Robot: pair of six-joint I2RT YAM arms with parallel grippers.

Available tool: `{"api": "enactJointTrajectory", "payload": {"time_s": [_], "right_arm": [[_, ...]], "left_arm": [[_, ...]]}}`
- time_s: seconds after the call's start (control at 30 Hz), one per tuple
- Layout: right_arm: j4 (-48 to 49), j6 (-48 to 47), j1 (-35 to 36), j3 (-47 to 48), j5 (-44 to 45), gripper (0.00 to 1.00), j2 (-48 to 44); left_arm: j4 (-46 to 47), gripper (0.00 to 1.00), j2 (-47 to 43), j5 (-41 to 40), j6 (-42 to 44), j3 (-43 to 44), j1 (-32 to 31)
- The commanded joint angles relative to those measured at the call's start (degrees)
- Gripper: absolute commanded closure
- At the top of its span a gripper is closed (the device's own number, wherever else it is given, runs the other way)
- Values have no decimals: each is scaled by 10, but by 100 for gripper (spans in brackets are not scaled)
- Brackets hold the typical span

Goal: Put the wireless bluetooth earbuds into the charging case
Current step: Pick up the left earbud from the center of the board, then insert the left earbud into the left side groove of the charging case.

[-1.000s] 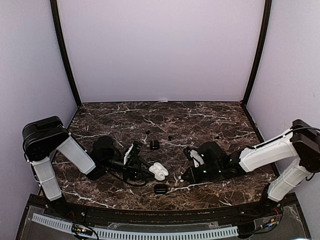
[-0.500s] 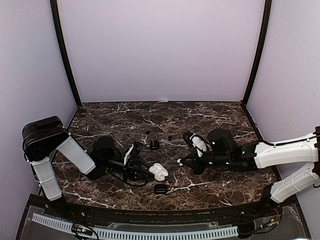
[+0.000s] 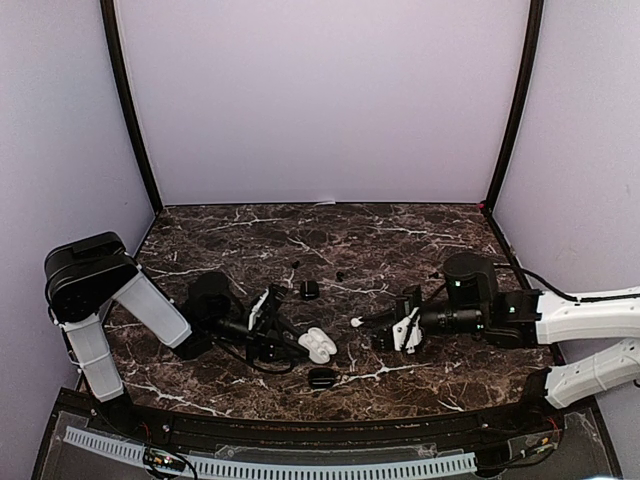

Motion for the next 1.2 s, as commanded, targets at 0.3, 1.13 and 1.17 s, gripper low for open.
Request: {"api": "enactJointTrajectory", "payload": {"time_s": [0.3,1.13,1.17], "right_arm": [[-50,-487,105,21,52,100,-33],[-237,-736,181,129,158,100,21],[-246,-744,188,134,165,100,25]], "left_arm": [[-55,86,8,108,-38,54,-2],[-53,93,64,182,-88,93,-48],[-51,93,67,183,-92,96,-50]]}}
